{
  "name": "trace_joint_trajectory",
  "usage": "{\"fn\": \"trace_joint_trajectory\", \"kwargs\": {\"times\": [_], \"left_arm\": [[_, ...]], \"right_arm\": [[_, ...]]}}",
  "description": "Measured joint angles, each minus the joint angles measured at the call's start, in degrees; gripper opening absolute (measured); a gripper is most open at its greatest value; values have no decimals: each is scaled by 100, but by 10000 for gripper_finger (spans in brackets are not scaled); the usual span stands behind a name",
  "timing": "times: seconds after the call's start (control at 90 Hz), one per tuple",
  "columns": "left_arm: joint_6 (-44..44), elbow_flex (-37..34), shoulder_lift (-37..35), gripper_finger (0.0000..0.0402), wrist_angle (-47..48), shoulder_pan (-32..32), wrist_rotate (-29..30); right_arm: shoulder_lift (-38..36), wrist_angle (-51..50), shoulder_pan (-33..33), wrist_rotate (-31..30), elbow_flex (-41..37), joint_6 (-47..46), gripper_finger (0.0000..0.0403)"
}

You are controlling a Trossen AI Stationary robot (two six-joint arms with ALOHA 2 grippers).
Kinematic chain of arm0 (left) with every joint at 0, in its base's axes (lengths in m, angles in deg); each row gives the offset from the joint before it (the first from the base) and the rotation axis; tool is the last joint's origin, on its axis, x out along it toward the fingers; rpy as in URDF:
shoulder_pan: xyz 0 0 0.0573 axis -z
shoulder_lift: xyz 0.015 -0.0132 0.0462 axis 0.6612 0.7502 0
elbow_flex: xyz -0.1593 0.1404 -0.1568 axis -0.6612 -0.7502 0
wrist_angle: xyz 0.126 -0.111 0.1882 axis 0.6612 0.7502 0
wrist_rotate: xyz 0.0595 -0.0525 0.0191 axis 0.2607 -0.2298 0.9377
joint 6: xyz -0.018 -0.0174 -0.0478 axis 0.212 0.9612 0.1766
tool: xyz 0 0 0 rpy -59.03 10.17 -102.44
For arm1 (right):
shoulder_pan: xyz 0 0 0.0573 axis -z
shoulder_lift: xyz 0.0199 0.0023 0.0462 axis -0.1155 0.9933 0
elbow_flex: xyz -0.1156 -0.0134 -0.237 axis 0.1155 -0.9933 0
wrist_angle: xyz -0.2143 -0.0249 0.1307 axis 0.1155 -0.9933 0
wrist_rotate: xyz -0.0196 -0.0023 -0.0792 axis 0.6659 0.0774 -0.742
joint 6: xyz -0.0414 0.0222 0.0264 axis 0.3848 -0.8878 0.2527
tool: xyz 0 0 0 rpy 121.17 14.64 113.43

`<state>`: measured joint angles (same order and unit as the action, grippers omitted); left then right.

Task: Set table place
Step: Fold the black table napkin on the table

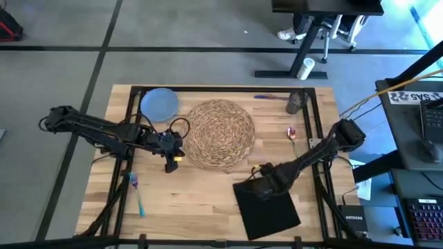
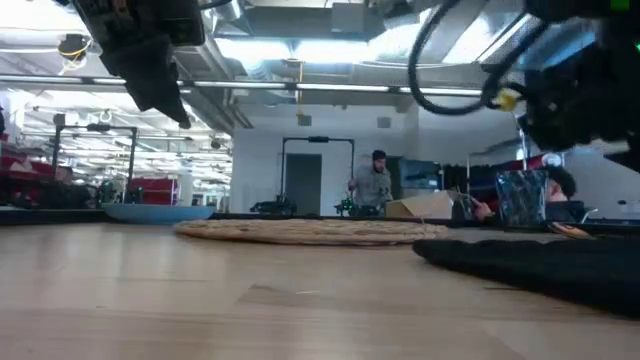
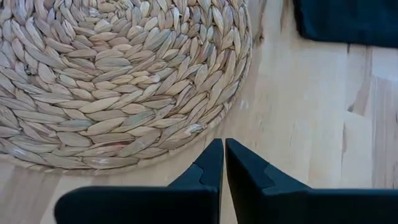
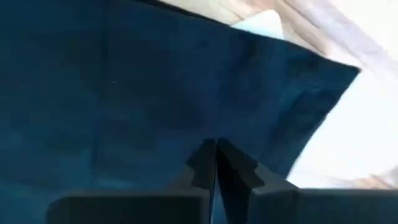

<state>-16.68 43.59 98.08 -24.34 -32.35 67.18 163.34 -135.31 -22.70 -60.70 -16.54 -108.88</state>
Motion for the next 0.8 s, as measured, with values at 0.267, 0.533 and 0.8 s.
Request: {"fn": "trace_joint_trajectory", "kwargs": {"times": [0.267, 0.533, 0.8], "left_arm": [[39, 1, 0, 1, 4, 0, -1], [77, 1, -2, 1, 2, 0, 0], [90, 1, 0, 1, -11, 0, 0]], "right_arm": [[-45, 537, 331, -129, -313, 986, 0], [-25, 1153, 1065, -581, -325, 2903, 0], [0, 2222, 1634, -503, -344, 4595, 0]]}}
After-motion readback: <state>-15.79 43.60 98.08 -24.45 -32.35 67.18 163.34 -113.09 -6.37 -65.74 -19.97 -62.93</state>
